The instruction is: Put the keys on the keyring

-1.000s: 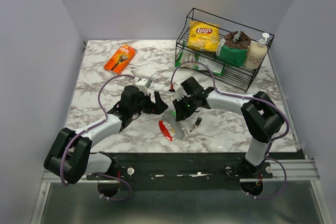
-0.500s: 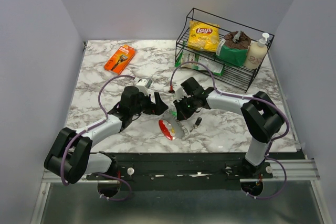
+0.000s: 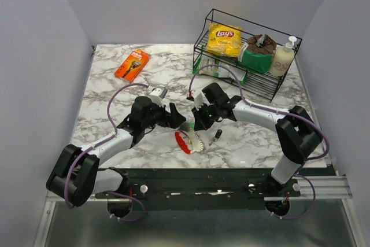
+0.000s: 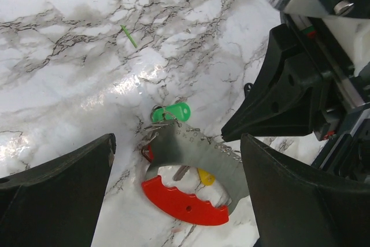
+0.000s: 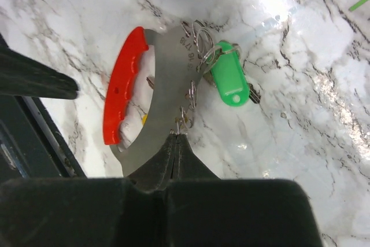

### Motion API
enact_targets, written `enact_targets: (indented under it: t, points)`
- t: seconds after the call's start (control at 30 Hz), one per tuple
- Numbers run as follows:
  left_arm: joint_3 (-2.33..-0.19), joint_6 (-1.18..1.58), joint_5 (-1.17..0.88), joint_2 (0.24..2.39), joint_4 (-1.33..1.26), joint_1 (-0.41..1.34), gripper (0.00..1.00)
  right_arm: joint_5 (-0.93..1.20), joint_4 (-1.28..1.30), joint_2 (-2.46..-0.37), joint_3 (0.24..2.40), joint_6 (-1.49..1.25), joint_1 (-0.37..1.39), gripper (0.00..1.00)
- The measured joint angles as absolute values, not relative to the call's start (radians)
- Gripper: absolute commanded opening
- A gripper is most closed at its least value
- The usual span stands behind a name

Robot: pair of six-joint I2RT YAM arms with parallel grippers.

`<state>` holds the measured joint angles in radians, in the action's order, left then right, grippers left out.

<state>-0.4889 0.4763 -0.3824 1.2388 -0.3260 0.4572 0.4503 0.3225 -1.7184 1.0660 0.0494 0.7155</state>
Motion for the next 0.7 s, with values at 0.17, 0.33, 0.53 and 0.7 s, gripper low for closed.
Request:
enact_targets:
  t: [0.17, 0.33, 0.53, 0.7]
  points:
    - [-0.474, 0.471, -0.413, 1.223, -0.354, 0.457, 0.96, 0.470, 0.311, -1.672, 1.064, 0.057, 0.715, 0.01]
    - [-0.440, 0.468, -0.469, 1.203, -0.412, 0.457, 0.93, 0.498, 0.300, -1.630, 1.053, 0.069, 0.715, 0.01]
    - [-0.390, 0.479, -0.558, 1.155, -0.521, 0.457, 0.91, 0.543, 0.258, -1.519, 0.988, 0.097, 0.715, 0.01]
    - [-0.355, 0.479, -0.566, 1.028, -0.549, 0.457, 0.93, 0.625, 0.213, -1.401, 0.933, 0.140, 0.715, 0.01]
